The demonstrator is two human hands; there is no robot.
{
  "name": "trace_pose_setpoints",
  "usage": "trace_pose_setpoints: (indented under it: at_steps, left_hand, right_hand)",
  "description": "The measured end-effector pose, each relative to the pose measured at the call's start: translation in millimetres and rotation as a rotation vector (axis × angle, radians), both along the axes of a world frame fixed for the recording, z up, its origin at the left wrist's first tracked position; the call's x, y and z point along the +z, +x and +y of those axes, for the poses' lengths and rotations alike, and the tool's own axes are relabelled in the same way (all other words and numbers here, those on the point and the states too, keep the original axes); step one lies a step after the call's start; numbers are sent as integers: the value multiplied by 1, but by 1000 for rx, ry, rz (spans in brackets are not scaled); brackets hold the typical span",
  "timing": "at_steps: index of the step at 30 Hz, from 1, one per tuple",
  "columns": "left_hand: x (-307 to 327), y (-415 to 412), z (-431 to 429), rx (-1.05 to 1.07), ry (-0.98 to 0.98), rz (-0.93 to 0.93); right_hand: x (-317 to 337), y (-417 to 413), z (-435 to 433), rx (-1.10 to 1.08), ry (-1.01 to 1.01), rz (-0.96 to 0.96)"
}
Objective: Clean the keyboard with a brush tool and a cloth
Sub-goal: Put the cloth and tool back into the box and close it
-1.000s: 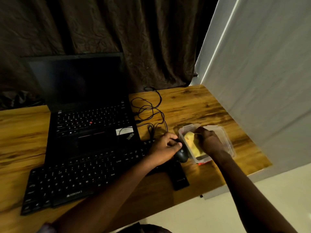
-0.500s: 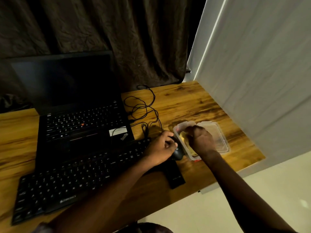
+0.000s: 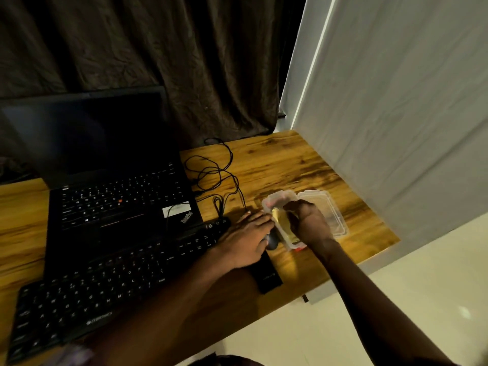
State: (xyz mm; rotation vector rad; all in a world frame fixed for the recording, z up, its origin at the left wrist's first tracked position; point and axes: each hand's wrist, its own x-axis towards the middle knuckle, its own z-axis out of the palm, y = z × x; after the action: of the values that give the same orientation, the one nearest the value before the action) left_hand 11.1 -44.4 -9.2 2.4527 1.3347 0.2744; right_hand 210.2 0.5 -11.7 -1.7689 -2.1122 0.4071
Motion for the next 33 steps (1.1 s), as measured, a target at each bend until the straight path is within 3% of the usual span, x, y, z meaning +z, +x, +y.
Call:
trace_pose_setpoints:
  at_steps: [3, 6, 10, 18, 24, 28, 30, 33]
  left_hand:
    - [0, -14, -3, 92, 69, -108]
    - [-1, -25, -14, 175, 71, -127]
    - [-7, -30, -31, 215, 108, -115]
    - [-23, -36, -52, 303, 18, -155]
    - [-17, -38, -56, 346, 17, -208]
    - [-11, -35, -52, 494, -180, -334]
    - [-8, -28, -45, 518, -240, -357]
    - [1, -15, -33, 449, -258, -325]
  right_hand:
    - [6, -7, -28, -67, 232, 42]
    - [-10, -20, -62, -68, 135, 161]
    - [-41, -46, -104, -104, -104, 20]
    - [-76, -61, -126, -77, 4, -100]
    - [-57, -51, -122, -91, -79, 277]
    - [-25, -45, -111, -73, -11, 486]
    - [-9, -38, -96, -74, 62, 502]
    - [2, -24, -68, -86, 171, 380]
